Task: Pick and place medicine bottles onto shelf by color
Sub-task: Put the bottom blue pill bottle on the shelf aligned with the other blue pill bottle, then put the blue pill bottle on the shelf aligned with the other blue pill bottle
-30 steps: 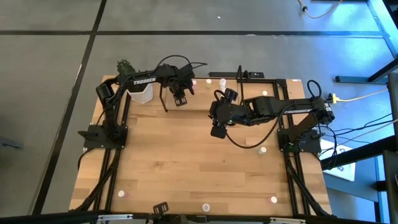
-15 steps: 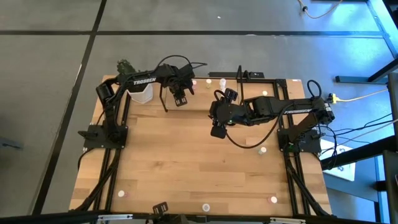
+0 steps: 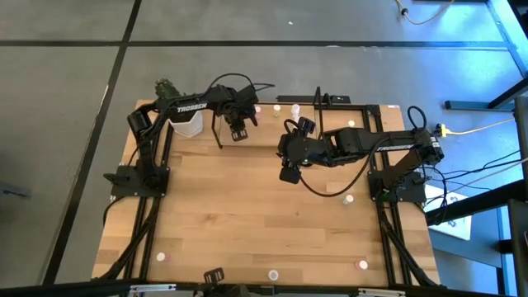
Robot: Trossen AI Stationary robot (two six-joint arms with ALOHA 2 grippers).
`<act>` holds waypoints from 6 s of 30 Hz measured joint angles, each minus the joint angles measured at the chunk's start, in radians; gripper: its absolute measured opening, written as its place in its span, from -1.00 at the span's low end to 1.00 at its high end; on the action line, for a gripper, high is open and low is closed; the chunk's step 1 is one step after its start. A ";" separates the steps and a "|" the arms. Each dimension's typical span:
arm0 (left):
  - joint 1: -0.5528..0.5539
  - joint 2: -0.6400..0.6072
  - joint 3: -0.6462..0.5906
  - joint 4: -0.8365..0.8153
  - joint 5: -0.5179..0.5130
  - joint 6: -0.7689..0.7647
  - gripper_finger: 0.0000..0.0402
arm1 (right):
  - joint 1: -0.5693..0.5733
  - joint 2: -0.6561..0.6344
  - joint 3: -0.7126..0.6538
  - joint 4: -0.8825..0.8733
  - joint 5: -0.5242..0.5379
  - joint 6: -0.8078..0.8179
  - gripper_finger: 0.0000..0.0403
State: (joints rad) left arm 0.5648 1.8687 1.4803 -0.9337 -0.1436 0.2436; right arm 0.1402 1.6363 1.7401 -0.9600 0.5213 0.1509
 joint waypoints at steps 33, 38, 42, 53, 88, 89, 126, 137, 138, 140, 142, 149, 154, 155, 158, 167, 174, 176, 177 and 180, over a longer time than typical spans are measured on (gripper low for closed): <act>0.005 0.005 -0.053 0.028 0.015 0.099 -0.41 | 0.000 0.000 0.000 0.001 0.000 0.001 0.11; 0.005 0.005 -0.053 0.031 0.000 0.098 -0.25 | 0.000 0.000 0.000 0.001 0.000 0.001 0.11; 0.004 0.005 -0.053 0.031 -0.011 0.098 -0.11 | 0.000 0.000 0.000 0.001 0.000 0.001 0.11; 0.004 0.004 -0.034 0.015 -0.029 0.077 0.22 | 0.000 0.000 0.000 0.001 0.000 0.000 0.11; -0.097 -0.344 0.169 -0.346 -0.050 -0.207 0.28 | 0.000 0.000 0.000 0.006 0.000 0.000 0.11; -0.118 -0.371 0.169 -0.362 -0.050 -0.230 0.28 | 0.000 0.000 0.000 0.006 0.000 0.001 0.11; -1.007 -0.599 0.169 -0.587 -0.267 -1.049 0.28 | 0.000 0.005 0.001 0.040 -0.226 -0.036 0.11; -1.107 -0.599 0.168 -0.604 -0.311 -1.046 0.28 | 0.073 0.005 0.001 -0.381 -0.438 0.312 0.11; -1.113 -0.599 0.169 -0.604 -0.319 -1.046 0.28 | 0.085 0.004 0.001 -0.420 -0.435 0.341 0.11; -1.123 -0.599 0.168 -0.604 -0.333 -1.046 0.28 | 0.114 0.002 0.001 -0.498 -0.436 0.391 0.11; -1.129 -0.599 0.168 -0.604 -0.345 -1.046 0.28 | 0.143 0.002 0.001 -0.570 -0.439 0.430 0.11; -1.131 -0.599 0.168 -0.600 -0.352 -1.048 0.28 | 0.202 -0.075 -0.074 -0.575 -0.454 0.560 0.11; -1.130 -0.599 0.168 -0.599 -0.369 -1.049 0.28 | 0.224 -0.198 -0.261 -0.539 -0.524 0.740 0.11; -1.130 -0.599 0.168 -0.599 -0.370 -1.049 0.28 | 0.224 -0.221 -0.298 -0.516 -0.540 0.787 0.11; -1.130 -0.599 0.168 -0.599 -0.375 -1.049 0.28 | 0.221 -0.272 -0.396 -0.472 -0.551 0.965 0.11; -1.130 -0.599 0.168 -0.596 -0.417 -1.056 0.28 | 0.169 -0.303 -0.601 -0.445 -0.609 1.232 0.11; -1.130 -0.599 0.168 -0.580 -0.420 -1.057 0.28 | 0.158 -0.301 -0.712 -0.376 -0.629 1.199 0.11; -1.130 -0.599 0.168 -0.580 -0.419 -1.056 0.28 | 0.158 -0.302 -0.735 -0.346 -0.628 1.198 0.11; -1.130 -0.599 0.168 -0.580 -0.420 -1.055 0.28 | 0.158 -0.302 -0.749 -0.332 -0.628 1.199 0.11; -1.130 -0.599 0.168 -0.580 -0.419 -1.054 0.28 | 0.158 -0.302 -0.794 -0.318 -0.629 1.202 0.11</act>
State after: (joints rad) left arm -0.5655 1.2694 1.6485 -1.5135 -0.5622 -0.8109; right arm 0.2981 1.3342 0.9459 -1.2782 -0.1081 1.3525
